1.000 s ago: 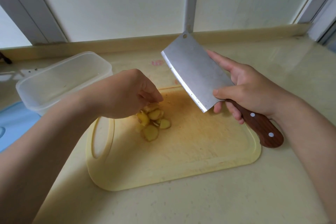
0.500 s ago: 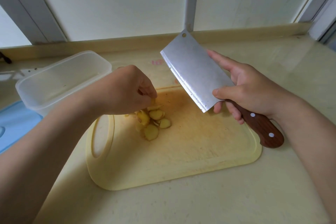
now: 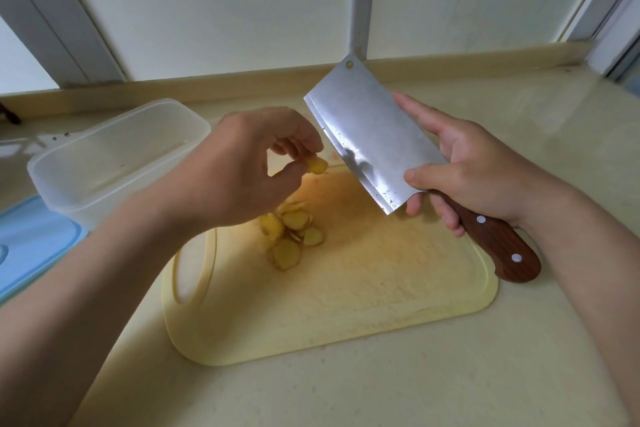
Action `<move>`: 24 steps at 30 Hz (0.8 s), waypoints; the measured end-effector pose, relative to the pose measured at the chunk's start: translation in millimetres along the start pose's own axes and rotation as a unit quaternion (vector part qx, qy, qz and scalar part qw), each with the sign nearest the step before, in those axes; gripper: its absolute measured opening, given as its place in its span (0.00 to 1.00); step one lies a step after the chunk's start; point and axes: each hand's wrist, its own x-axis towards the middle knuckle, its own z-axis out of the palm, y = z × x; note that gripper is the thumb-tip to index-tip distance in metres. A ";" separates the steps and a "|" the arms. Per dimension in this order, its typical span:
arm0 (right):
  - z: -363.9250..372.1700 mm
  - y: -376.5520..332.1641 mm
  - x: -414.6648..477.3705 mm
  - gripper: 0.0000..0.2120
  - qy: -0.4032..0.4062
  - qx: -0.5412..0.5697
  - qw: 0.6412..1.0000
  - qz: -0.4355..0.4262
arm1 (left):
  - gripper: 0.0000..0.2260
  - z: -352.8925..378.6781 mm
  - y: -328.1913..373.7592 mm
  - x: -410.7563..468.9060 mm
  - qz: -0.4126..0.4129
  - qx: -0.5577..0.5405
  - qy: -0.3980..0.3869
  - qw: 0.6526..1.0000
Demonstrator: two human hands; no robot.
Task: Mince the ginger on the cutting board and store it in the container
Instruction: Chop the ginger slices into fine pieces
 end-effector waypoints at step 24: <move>-4.5 -15.9 -8.4 0.45 0.035 -0.052 0.998 0.029 | 0.06 59.2 24.1 -18.2 0.161 0.046 -0.129 0.977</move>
